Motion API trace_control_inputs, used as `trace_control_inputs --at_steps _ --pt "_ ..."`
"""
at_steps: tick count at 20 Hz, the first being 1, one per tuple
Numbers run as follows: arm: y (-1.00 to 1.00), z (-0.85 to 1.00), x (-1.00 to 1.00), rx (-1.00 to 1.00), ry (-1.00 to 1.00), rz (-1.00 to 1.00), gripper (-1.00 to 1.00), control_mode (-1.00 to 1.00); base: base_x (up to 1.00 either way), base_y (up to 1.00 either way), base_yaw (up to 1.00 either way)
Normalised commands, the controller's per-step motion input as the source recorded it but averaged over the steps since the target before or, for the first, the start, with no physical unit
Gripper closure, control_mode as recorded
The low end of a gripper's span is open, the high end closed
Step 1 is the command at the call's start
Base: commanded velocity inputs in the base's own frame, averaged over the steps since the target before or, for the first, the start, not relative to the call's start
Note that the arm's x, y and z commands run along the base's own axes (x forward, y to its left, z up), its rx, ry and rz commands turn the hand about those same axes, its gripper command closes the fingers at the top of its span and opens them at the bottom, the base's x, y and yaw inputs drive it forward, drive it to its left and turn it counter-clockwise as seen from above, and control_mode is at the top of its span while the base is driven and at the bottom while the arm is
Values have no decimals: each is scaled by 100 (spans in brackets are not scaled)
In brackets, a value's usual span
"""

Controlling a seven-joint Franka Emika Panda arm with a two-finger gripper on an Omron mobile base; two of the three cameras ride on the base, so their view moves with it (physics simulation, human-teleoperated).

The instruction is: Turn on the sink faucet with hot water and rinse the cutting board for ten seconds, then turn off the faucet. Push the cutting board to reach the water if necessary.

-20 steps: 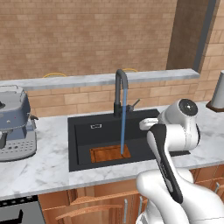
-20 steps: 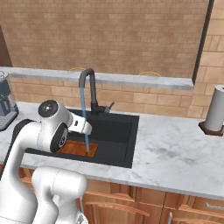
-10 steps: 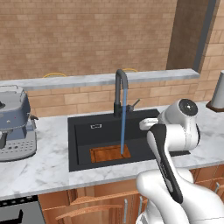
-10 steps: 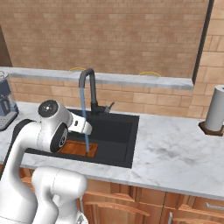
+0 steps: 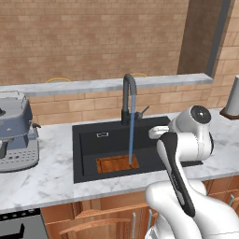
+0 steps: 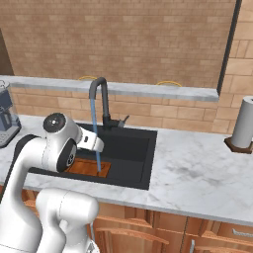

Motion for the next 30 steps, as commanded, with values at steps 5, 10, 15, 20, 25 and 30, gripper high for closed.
trace_control_inputs --at_steps 5,10,15,20,25,30 --pt "0 0 0 0 0 0 -100 -100 0 0 0" --pt "0 0 0 0 0 0 -100 -100 0 0 0" --pt "0 0 0 0 0 0 -100 -100 0 0 0" --pt "0 0 0 0 0 0 -100 -100 0 0 0" --pt "0 0 0 0 0 0 -100 -100 0 0 0" --pt "0 0 0 0 0 0 -100 -100 0 0 0"
